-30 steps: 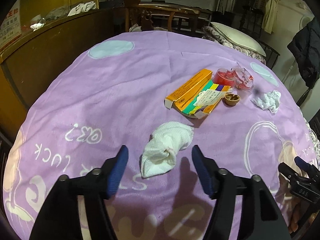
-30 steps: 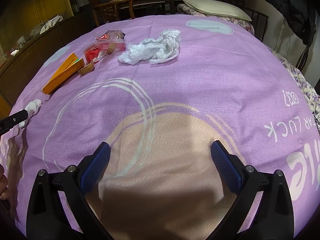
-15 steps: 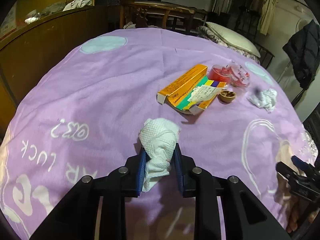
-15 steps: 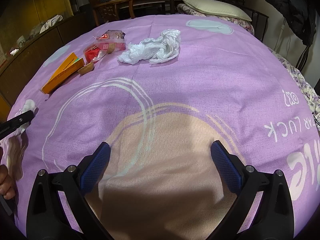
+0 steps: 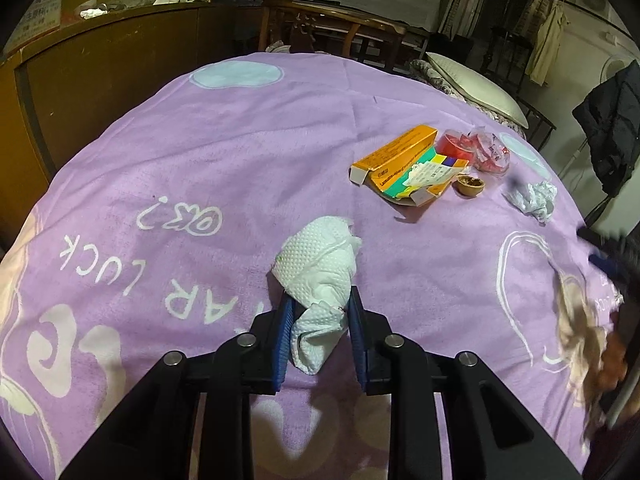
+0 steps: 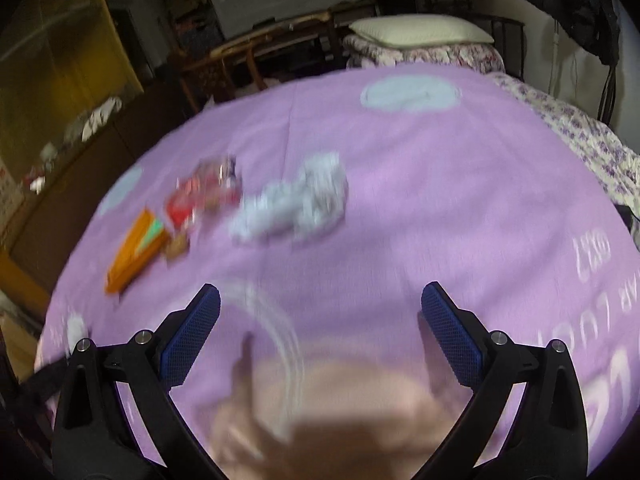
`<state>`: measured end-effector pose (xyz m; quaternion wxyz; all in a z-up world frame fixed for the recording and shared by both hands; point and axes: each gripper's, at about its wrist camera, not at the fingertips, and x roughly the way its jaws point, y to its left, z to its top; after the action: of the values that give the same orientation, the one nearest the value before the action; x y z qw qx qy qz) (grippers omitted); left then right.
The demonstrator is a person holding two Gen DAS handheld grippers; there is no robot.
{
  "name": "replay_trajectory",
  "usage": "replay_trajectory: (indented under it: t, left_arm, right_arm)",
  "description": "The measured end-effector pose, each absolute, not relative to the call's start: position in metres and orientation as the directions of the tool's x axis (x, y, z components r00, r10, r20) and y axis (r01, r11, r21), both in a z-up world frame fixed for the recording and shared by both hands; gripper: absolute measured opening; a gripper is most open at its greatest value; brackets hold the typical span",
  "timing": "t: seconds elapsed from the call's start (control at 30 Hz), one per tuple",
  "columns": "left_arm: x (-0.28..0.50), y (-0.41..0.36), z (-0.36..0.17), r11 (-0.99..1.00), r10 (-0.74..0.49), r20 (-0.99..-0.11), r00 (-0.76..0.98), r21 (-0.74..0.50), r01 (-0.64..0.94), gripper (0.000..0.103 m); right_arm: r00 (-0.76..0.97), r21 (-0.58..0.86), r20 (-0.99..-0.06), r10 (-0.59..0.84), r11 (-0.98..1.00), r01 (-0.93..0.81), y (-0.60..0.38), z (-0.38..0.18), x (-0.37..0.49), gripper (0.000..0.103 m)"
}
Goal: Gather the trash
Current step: 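Close the right tool on the crumpled white tissue while the left tool holds its tissue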
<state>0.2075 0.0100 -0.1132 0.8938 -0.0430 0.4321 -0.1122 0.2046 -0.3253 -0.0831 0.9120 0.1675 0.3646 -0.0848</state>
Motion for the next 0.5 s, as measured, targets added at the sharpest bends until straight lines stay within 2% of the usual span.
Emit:
replay_trajectory:
  t: [0.27,0.5]
  left_arm:
    - [0.206,0.009,-0.117,0.971,-0.236,-0.758,0.608,-0.166,0.17,0.028]
    - [0.207,0.009,-0.117,0.971,-0.239,-0.756,0.61,-0.168,0.172,0.028]
  right_arm:
    - [0.711,0.189,-0.7,-0.062,0.945,0.268,-0.32,-0.095,0.265,0.097]
    - [0.682,0.124,-0.725,-0.094,0.956,0.265,-0.315,-0.104,0.284,0.097]
